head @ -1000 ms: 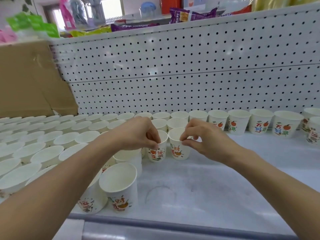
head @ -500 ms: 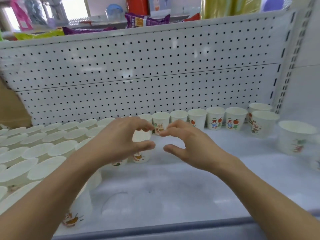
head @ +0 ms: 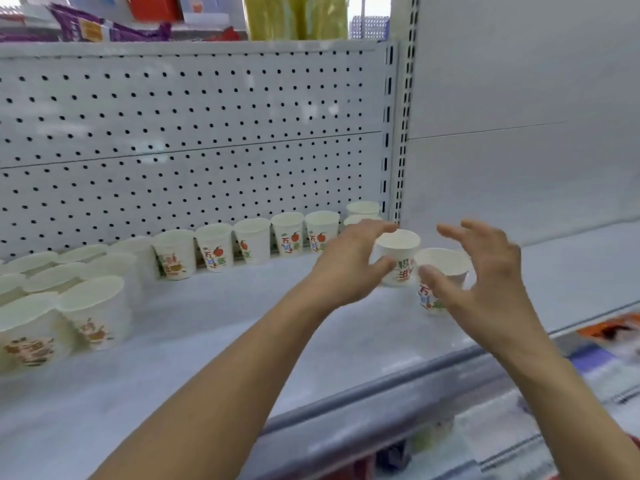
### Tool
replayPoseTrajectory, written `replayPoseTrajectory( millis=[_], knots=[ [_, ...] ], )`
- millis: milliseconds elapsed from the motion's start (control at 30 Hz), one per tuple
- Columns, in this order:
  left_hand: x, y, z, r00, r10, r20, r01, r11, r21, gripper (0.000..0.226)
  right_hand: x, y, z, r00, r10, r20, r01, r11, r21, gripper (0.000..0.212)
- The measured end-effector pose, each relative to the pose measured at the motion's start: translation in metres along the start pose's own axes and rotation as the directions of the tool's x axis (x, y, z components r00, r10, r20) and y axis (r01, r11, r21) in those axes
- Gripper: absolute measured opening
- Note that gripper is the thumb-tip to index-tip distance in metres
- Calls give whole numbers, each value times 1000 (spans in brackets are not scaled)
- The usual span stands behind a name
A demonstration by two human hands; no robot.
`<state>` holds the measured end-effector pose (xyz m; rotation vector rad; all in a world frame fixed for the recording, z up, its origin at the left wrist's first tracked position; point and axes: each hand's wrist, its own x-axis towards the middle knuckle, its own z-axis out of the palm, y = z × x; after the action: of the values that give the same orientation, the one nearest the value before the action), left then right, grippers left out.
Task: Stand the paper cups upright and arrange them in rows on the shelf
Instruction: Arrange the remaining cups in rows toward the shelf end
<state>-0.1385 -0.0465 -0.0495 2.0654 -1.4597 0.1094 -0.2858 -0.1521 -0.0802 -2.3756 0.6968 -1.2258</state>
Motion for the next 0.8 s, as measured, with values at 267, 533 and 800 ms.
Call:
replayPoseTrajectory(
  millis=[267, 533, 800],
  knots=[
    [7, 8, 10, 999, -34, -10, 36, 985, 172, 15, 15, 16, 2, 957, 103, 270, -86, 994, -72, 87],
    [-87, -26, -50, 980, -113, -161, 152, 955, 254, 18, 13, -44, 32, 939, -94, 332, 42, 986, 161, 67],
    [-200, -73, -133, 943, -238, -233, 318, 853, 414, 15, -22, -153, 90, 792, -385, 474, 189, 893, 409, 68]
  ],
)
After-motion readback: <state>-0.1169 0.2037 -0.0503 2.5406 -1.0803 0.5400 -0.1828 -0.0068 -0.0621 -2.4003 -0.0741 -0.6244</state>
